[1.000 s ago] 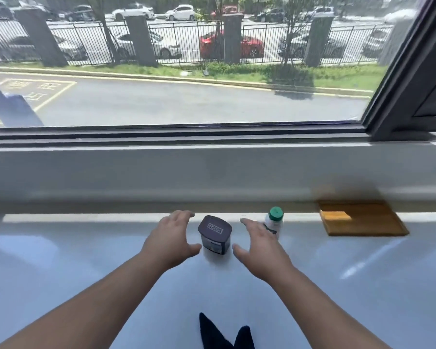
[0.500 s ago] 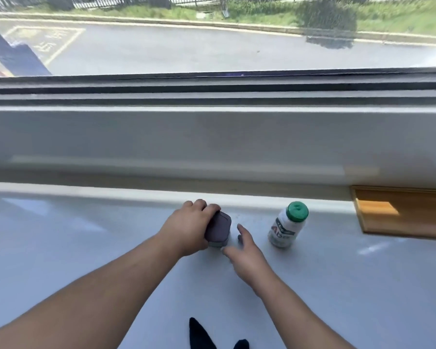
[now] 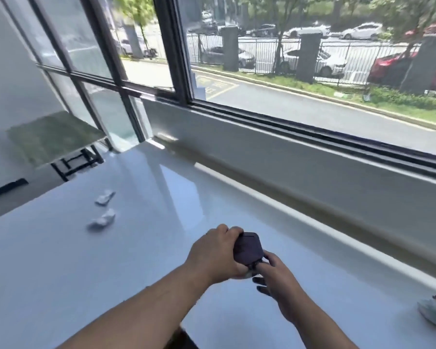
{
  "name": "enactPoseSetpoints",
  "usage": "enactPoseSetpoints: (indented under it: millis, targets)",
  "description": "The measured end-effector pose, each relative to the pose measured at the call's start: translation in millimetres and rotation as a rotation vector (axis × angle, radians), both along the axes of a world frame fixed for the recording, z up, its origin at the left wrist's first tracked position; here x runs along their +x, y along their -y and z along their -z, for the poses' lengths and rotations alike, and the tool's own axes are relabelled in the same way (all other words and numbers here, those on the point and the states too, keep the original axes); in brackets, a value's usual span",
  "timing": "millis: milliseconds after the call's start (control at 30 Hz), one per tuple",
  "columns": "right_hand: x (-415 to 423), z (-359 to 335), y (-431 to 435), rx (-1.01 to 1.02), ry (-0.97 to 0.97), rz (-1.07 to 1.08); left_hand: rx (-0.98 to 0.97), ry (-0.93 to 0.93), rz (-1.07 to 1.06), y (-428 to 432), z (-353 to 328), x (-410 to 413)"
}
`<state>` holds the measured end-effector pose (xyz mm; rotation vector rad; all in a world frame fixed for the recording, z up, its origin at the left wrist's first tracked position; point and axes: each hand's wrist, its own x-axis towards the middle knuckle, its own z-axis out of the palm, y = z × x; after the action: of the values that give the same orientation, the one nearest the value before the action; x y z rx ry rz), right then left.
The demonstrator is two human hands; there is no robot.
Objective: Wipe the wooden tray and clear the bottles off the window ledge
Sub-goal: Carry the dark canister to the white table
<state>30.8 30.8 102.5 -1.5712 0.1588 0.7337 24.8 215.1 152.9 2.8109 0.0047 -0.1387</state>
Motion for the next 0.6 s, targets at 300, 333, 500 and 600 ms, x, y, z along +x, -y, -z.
enactPoseSetpoints:
  millis: [300,333,500,600]
  targets:
    - [-138.3,-77.6,-286.4,0.102,0.135,-0.388,-0.003,0.206,-0.421,-266.8,-73.6,-215.9]
    - [-156.2,-80.8,-311.7,0.103,0.131,-0.425,0.006,0.206,-0.462,-288.7,-75.6,-239.6]
    - [-223.1,-76.8,-414.5,0.072,0.139,-0.611,0.009,0.174,-0.644,-378.1,-69.1,-333.1]
    - [-244.9,-69.1,-468.0,0.056,0.135,-0.695,0.001,0.181,-0.744,-419.2,-59.8,-368.1]
